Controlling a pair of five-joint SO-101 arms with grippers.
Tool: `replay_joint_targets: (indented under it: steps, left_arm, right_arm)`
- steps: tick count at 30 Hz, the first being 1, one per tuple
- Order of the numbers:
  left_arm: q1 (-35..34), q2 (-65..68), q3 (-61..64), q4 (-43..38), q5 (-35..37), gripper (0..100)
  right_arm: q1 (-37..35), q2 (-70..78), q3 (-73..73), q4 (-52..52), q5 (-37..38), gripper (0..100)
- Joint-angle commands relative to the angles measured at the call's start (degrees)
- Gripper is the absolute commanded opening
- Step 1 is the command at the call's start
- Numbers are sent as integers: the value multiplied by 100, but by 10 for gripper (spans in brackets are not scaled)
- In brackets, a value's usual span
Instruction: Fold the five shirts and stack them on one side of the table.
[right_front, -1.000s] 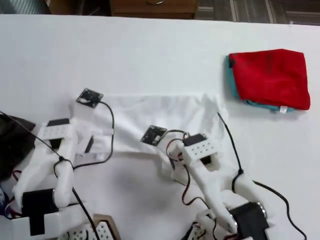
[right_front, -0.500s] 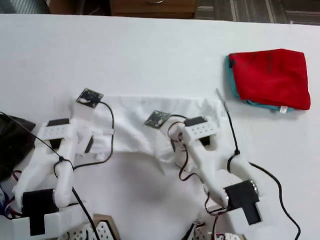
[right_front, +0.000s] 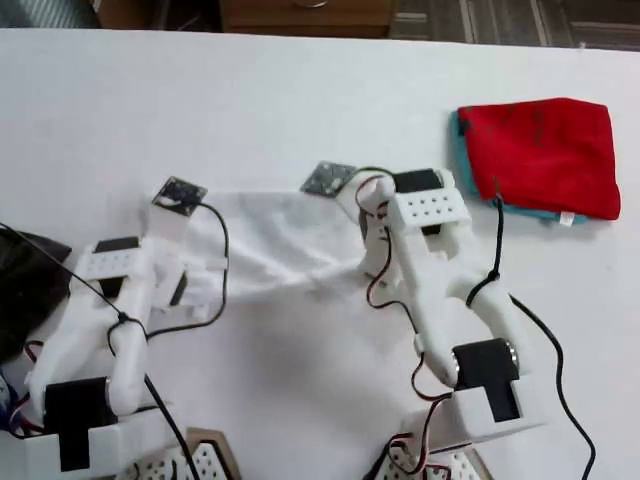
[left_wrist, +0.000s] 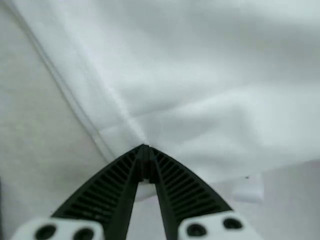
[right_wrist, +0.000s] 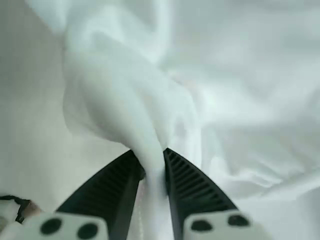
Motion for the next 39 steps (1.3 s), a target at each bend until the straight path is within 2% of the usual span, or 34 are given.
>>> replay_joint_targets:
  steps: [1,7,14,17,21,26,28,31,32,35,39]
  left_arm:
    - [35,-79,-13,-70,0,28]
    - [35,-79,-13,-70,0,28]
    - [35,-79,-13,-70,0,28]
    - [35,-79,-4,-70,0,28]
    - [35,-79,-4,-70,0,28]
    - [35,-79,-4,-70,0,28]
    - [35,-79,-4,-70,0,28]
    - [35,-79,-13,-70,0,28]
    - [35,-79,-13,-70,0,28]
    - [35,-79,-13,-70,0,28]
    - [35,-79,-13,-70,0,28]
  right_arm:
    - [48,295,-659,48,44,19]
    - [66,1481,-1670,57,35,27]
    - [215,2774,-3429,84,-659,205]
    - [444,2958,-4062,92,-1160,230]
    - [681,2958,-4598,479,-1662,230]
    - [734,2958,-5169,1402,-1741,225]
    - [716,2958,-5389,1727,-1749,167]
    - [699,2958,-5609,1991,-1749,2]
    - [690,2949,-5644,2097,-1749,32]
    - [673,2782,-5556,2141,-1758,22]
    - [673,2018,-4686,2141,-1749,20]
